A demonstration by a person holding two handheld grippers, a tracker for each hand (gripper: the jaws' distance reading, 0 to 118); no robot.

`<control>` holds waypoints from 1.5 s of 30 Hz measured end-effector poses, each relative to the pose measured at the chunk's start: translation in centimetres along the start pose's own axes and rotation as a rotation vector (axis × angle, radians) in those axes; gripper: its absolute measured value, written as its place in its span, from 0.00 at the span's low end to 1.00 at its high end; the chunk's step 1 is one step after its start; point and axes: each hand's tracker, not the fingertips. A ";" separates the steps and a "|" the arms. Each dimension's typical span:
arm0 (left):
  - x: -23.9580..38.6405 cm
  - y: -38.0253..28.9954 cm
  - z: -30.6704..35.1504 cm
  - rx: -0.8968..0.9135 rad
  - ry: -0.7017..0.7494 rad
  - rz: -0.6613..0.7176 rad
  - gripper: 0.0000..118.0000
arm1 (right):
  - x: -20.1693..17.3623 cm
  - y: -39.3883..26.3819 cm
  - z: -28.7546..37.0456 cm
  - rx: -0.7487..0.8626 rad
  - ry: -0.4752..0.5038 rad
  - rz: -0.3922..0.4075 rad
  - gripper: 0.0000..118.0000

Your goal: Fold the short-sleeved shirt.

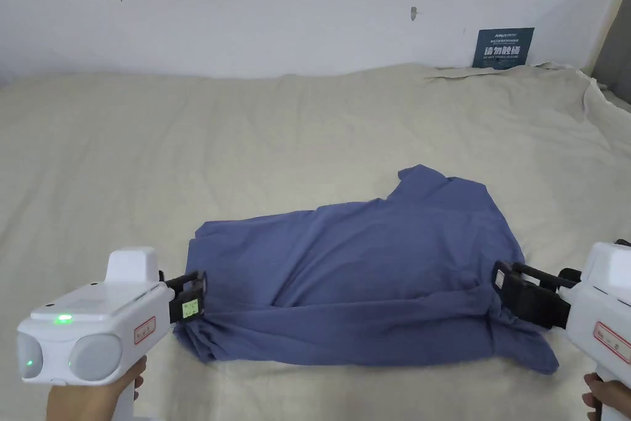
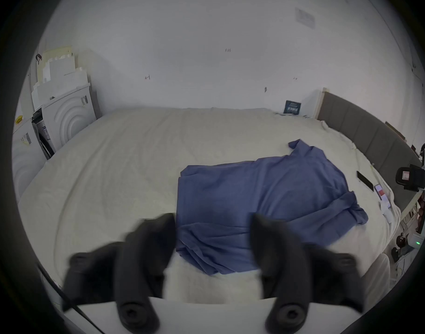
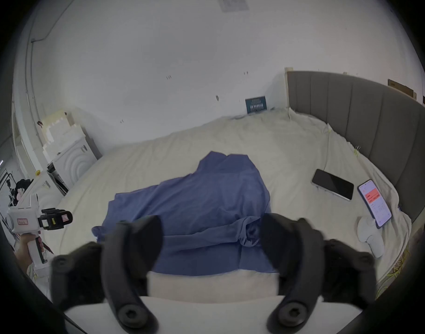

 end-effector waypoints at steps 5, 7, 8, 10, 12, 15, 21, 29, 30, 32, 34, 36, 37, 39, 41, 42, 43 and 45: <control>0.2 -2.2 1.8 -0.011 -0.042 0.036 0.01 | -0.1 -1.6 2.6 0.046 -0.010 0.036 0.01; 0.2 -3.0 2.1 -0.027 -0.037 0.045 0.00 | -0.3 -2.1 3.2 0.048 -0.021 0.043 0.01; 0.2 -3.5 2.1 -0.040 -0.032 0.043 0.00 | -0.4 -2.4 3.5 0.051 -0.036 0.051 0.01; 0.0 -4.4 1.8 -0.060 -0.016 0.040 0.00 | -0.1 -2.8 3.5 0.048 -0.047 0.063 0.01; -0.5 -4.9 1.5 -0.087 -0.015 0.064 0.00 | 0.0 -2.9 3.5 0.040 -0.048 0.052 0.01; -0.9 -5.5 0.8 -0.104 0.005 0.075 0.00 | 0.3 -3.0 3.3 0.034 -0.046 0.037 0.01; -2.1 -5.7 -3.2 -0.213 0.022 0.095 0.00 | 0.7 -3.2 2.1 0.012 -0.046 0.030 0.01; -3.5 -5.2 -10.0 -0.387 0.021 0.166 0.13 | 1.2 -3.2 0.8 -0.019 -0.040 0.017 0.01; -3.5 -5.2 -10.7 -0.408 0.036 0.165 0.34 | 1.3 -3.2 0.7 -0.021 -0.041 0.014 0.01; -3.5 -5.4 -11.7 -0.422 0.051 0.152 0.64 | 1.5 -3.2 0.3 -0.028 -0.043 0.010 0.01; -3.3 -5.5 -12.3 -0.429 0.072 0.132 0.72 | 1.6 -3.2 0.2 -0.032 -0.046 0.004 0.01; -3.3 -5.7 -12.9 -0.443 0.077 0.124 0.72 | 1.8 -3.2 -0.2 -0.038 -0.047 -0.006 0.01; -3.3 -5.8 -13.1 -0.447 0.078 0.126 0.72 | 1.9 -3.2 -0.3 -0.040 -0.048 -0.007 0.01; -3.3 -5.8 -13.5 -0.462 0.076 0.131 0.70 | 2.1 -3.3 -0.5 -0.048 -0.055 -0.003 0.01; -3.0 -5.7 -13.7 -0.475 0.064 0.130 0.56 | 2.2 -3.3 -0.6 -0.053 -0.061 -0.005 0.01; -2.8 -5.7 -13.7 -0.478 0.067 0.130 0.44 | 2.3 -3.4 -0.6 -0.057 -0.062 -0.009 0.01; -2.7 -5.7 -13.6 -0.475 0.068 0.129 0.33 | 2.4 -3.4 -0.7 -0.059 -0.064 -0.013 0.01; -2.8 -5.6 -13.4 -0.465 0.012 0.151 0.07 | 2.9 -3.5 -1.1 -0.070 -0.074 -0.023 0.01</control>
